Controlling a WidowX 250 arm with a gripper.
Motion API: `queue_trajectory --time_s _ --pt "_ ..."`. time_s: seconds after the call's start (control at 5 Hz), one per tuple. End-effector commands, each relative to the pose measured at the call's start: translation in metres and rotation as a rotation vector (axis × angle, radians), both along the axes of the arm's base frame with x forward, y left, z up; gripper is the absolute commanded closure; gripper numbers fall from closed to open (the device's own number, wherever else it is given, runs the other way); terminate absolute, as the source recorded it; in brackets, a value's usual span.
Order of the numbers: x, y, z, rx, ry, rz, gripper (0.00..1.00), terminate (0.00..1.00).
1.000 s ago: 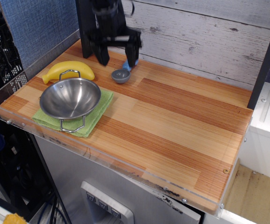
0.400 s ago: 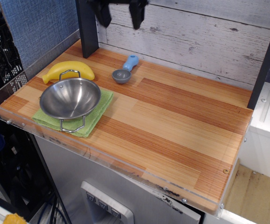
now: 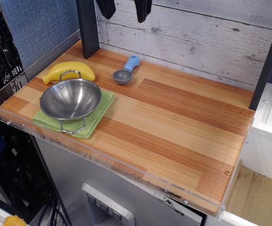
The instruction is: Place the spoon above the upper right hand corner of the napkin.
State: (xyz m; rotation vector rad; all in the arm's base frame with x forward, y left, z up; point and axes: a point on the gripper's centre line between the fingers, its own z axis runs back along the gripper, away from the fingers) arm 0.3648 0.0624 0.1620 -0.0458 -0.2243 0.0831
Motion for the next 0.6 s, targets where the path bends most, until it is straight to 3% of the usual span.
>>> queue_trajectory --time_s 0.0,0.2,0.4 --pt "-0.0159 0.0027 0.0347 0.030 -0.070 -0.012 0.00 0.00" --pt "-0.0159 0.0027 0.0347 0.030 -0.070 -0.012 0.00 0.00" --pt "-0.0159 0.0027 0.0347 0.030 -0.070 -0.012 0.00 1.00"
